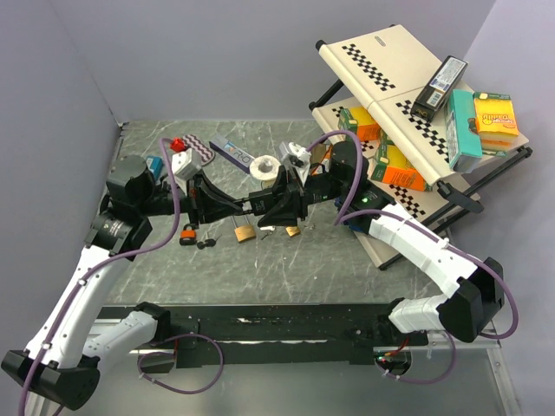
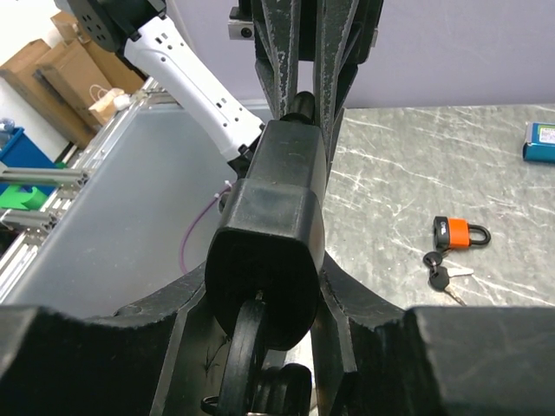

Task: Lock with the key
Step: Lock the lock.

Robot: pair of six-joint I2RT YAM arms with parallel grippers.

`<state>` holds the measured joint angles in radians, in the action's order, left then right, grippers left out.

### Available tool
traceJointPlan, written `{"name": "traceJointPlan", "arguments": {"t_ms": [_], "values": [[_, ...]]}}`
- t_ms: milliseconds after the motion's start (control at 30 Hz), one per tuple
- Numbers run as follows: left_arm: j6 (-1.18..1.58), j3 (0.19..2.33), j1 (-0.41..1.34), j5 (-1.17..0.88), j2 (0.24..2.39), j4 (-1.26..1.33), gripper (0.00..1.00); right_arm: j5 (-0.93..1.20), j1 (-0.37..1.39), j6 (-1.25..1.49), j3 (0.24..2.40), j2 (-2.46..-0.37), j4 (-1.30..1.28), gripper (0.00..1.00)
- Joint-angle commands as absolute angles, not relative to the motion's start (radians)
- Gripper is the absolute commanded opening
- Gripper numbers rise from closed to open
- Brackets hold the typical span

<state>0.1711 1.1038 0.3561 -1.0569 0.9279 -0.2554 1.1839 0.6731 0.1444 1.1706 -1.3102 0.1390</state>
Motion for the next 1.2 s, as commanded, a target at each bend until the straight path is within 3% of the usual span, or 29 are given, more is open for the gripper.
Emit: {"name": "traceJointPlan", "arguments": {"t_ms": [0, 267, 600, 967, 1167], "values": [[0.215, 1.091, 0.408, -1.008, 0.933, -0.060, 0.01, 1.184, 0.736, 0.169, 1.203, -1.338, 0.213, 0.36], [0.239, 1.077, 0.517, -0.976, 0.950, -0.008, 0.01, 1.190, 0.759, 0.170, 1.227, -1.374, 0.216, 0.32], [0.264, 1.065, 0.589, -0.901, 0.977, 0.089, 0.01, 1.197, 0.801, 0.146, 1.241, -1.394, 0.199, 0.12], [0.301, 1.042, 0.626, -0.825, 1.011, 0.190, 0.01, 1.195, 0.825, 0.156, 1.264, -1.420, 0.215, 0.00], [0.310, 1.025, 0.660, -0.821, 1.029, 0.235, 0.01, 1.198, 0.833, 0.172, 1.276, -1.434, 0.230, 0.00]]}}
